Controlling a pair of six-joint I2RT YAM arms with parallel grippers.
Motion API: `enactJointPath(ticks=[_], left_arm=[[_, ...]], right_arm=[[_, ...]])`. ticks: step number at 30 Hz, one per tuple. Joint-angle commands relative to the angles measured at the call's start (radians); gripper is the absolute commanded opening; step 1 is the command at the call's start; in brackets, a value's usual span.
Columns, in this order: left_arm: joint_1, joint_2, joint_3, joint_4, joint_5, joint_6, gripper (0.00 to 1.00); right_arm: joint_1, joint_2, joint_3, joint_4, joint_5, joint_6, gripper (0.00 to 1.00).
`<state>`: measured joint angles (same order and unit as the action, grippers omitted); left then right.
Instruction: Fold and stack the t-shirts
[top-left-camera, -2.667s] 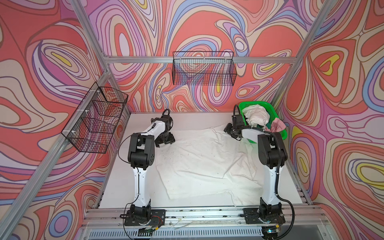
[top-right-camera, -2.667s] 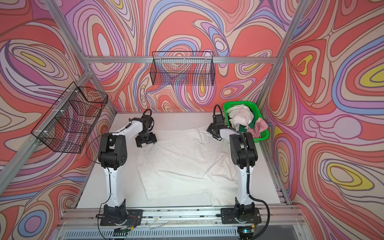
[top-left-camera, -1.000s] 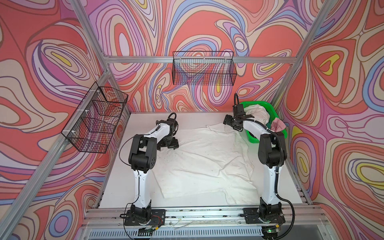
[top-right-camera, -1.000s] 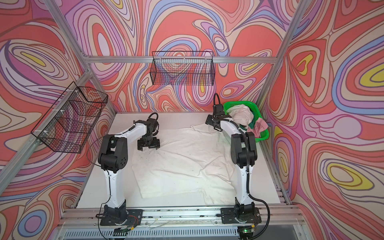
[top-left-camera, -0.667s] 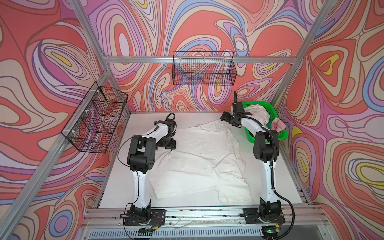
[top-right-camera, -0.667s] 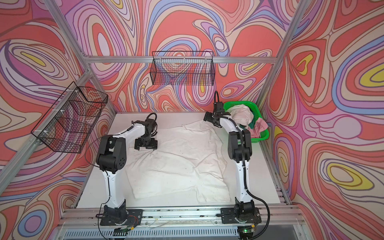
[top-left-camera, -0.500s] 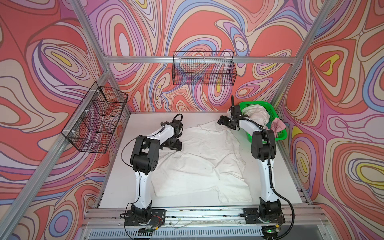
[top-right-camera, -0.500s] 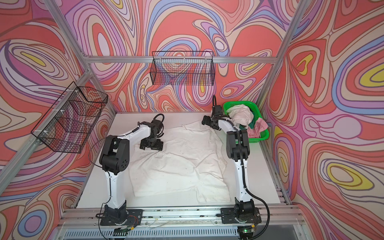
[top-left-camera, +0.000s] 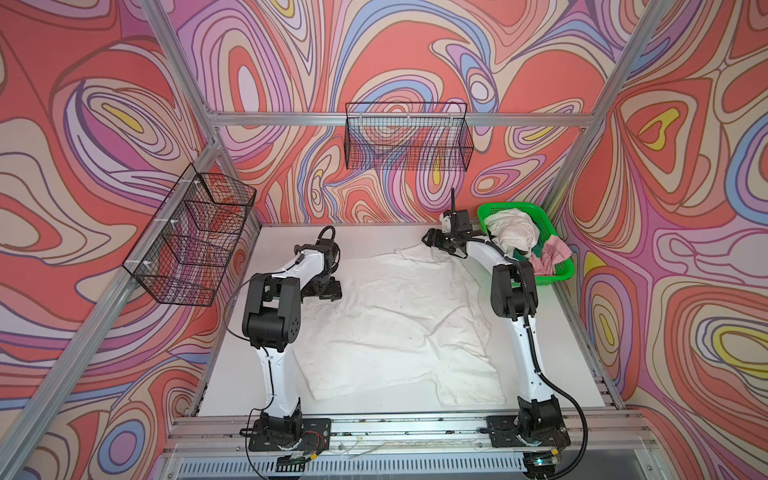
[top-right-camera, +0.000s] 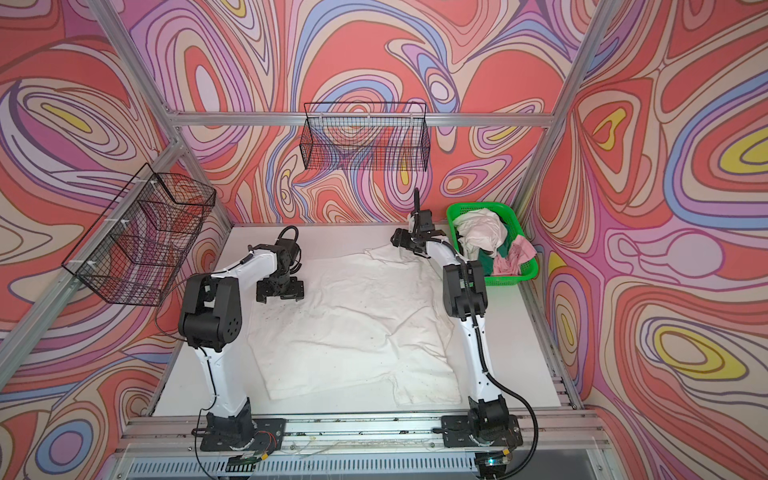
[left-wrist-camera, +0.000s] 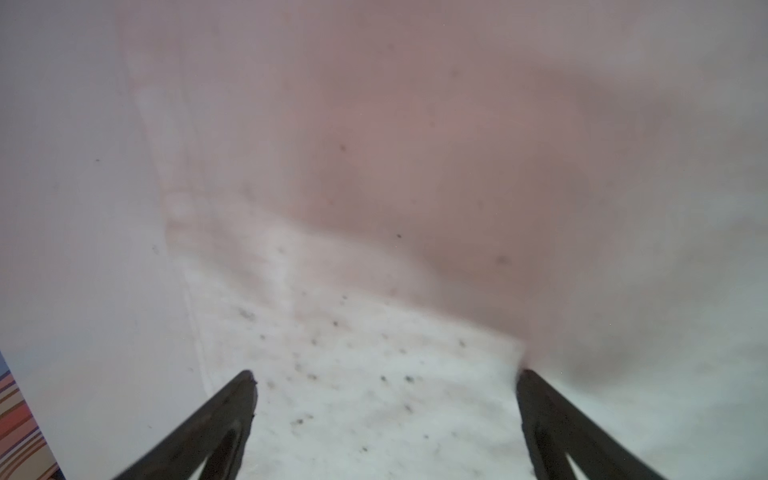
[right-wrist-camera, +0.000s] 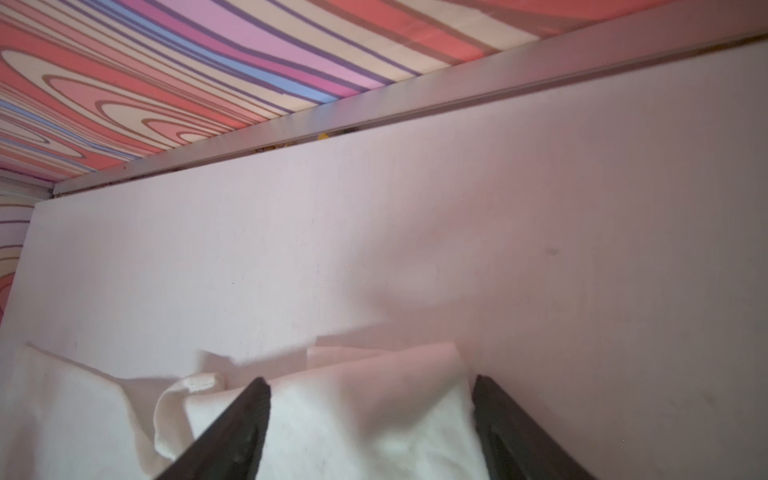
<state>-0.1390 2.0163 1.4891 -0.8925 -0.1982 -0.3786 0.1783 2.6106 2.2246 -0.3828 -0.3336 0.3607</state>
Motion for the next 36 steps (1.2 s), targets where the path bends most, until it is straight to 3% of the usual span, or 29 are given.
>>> enactJointPath(ticks=[1, 3, 8, 12, 16, 21, 26, 31, 36], left_arm=[[-0.014, -0.077, -0.009, 0.039, 0.058, -0.007, 1.00], [-0.014, -0.104, -0.031, 0.066, 0.076, -0.005, 1.00], [-0.014, -0.168, -0.078, 0.119, 0.069, -0.004, 1.00], [-0.014, -0.202, -0.098, 0.123, 0.019, -0.005, 1.00], [-0.012, -0.230, -0.122, 0.131, -0.038, -0.027, 1.00], [-0.013, -0.232, -0.135, 0.150, -0.003, -0.032, 1.00], [-0.013, -0.205, -0.127, 0.159, 0.043, -0.039, 1.00], [-0.014, -0.205, -0.134, 0.176, 0.072, -0.042, 1.00], [-0.016, -0.202, -0.136, 0.177, 0.077, -0.043, 1.00]], right_arm=[[0.009, 0.070, 0.053, -0.045, 0.006, 0.006, 0.72], [0.010, 0.074, 0.055, -0.039, 0.019, 0.008, 0.66], [0.011, 0.072, 0.040, -0.010, 0.039, 0.013, 0.35], [0.011, 0.045, 0.024, -0.013, 0.064, -0.010, 0.00], [0.010, -0.065, -0.082, 0.028, 0.164, -0.032, 0.00], [-0.030, -0.220, -0.267, 0.131, 0.323, -0.005, 0.00], [-0.084, -0.206, -0.220, 0.114, 0.287, 0.000, 0.00], [-0.087, -0.200, -0.136, 0.091, 0.321, -0.057, 0.00], [-0.086, -0.238, -0.169, 0.111, 0.290, -0.054, 0.00]])
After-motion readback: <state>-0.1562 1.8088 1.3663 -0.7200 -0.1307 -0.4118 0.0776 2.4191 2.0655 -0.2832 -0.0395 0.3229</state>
